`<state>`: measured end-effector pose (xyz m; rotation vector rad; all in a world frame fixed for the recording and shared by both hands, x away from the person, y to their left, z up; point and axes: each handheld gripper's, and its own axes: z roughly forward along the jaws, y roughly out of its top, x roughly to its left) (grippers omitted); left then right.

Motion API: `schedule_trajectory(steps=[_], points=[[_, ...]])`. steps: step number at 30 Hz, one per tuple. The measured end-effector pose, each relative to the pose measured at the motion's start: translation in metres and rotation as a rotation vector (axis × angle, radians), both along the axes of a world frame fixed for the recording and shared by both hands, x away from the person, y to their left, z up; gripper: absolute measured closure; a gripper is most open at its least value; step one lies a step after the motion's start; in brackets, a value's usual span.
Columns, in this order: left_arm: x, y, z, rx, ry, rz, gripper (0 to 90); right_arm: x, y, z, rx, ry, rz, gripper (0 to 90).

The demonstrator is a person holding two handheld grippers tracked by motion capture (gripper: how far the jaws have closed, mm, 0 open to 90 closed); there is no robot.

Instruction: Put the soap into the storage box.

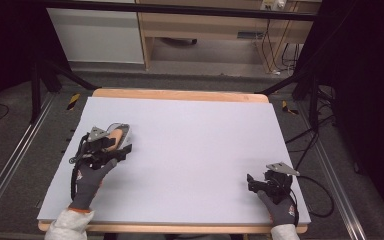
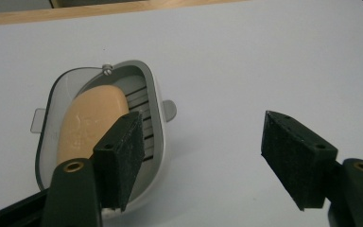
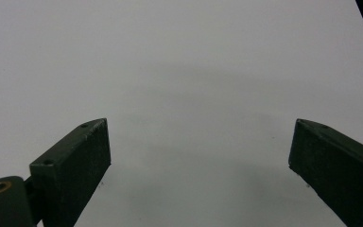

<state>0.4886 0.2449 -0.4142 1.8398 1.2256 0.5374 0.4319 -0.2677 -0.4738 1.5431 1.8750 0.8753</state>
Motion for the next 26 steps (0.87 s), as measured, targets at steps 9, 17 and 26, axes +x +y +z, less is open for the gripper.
schedule_trajectory(steps=[9, 17, 26], points=[[-0.029, 0.006, -0.014, 0.018, -0.008, -0.005, 27.5, 0.000, -0.002, -0.001, -0.010, 0.000, -0.009, 6.6], [-0.046, 0.023, -0.036, 0.047, 0.032, 0.024, 24.1, -0.001, -0.003, -0.002, -0.015, 0.004, -0.017, 6.6], [-0.051, 0.034, -0.047, 0.086, 0.054, 0.037, 23.1, -0.001, -0.005, -0.002, -0.015, 0.006, -0.025, 6.6]])
